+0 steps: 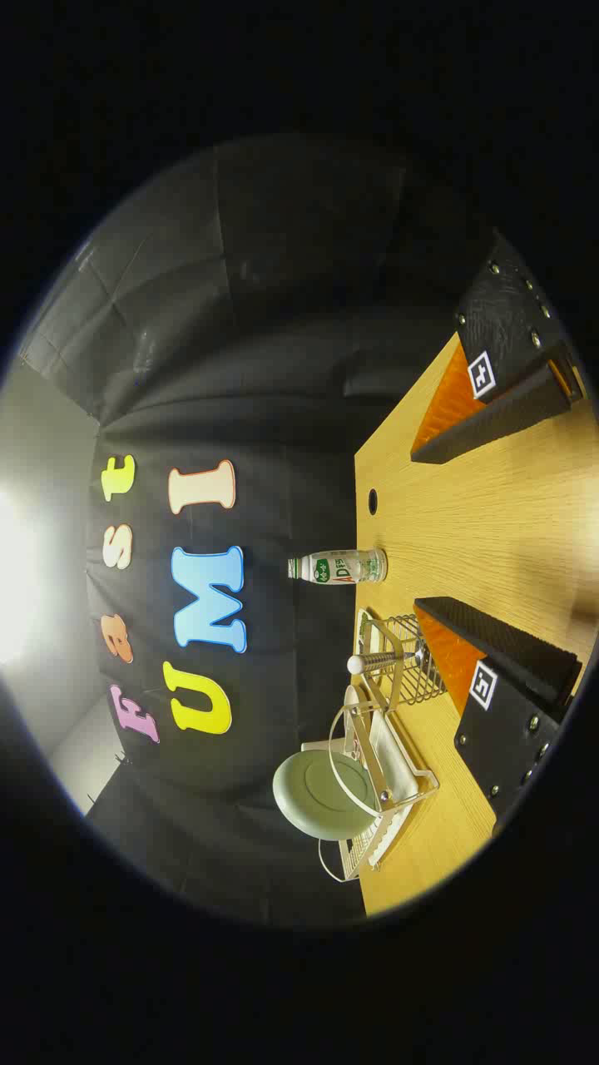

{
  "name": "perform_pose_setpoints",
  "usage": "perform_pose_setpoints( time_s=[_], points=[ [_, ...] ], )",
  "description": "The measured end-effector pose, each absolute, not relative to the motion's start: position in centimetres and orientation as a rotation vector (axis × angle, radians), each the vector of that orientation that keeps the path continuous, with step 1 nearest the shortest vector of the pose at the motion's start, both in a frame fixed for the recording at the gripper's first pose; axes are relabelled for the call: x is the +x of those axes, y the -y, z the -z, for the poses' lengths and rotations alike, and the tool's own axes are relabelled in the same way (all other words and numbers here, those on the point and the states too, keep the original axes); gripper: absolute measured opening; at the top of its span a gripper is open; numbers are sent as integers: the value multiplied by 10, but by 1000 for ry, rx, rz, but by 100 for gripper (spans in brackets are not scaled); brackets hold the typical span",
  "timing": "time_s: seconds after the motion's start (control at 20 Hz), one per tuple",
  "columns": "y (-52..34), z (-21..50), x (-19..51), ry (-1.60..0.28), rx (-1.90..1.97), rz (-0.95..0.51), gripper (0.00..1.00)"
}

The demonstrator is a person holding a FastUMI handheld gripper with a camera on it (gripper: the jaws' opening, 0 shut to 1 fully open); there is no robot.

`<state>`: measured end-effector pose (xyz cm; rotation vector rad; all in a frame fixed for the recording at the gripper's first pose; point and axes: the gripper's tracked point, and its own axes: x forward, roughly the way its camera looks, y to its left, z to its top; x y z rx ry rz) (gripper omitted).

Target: Take the plate from the dish rack, then take the spoon from the basket and place it into the plate.

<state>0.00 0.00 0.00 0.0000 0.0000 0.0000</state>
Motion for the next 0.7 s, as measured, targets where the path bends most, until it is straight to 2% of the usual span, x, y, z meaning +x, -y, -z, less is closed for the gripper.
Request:
perform_pose_setpoints(
  time_s=[0.3,0.7],
  points=[
    [2,-2,5,5,7,7,99],
    [29,-35,77,50,88,70,99]
  ],
)
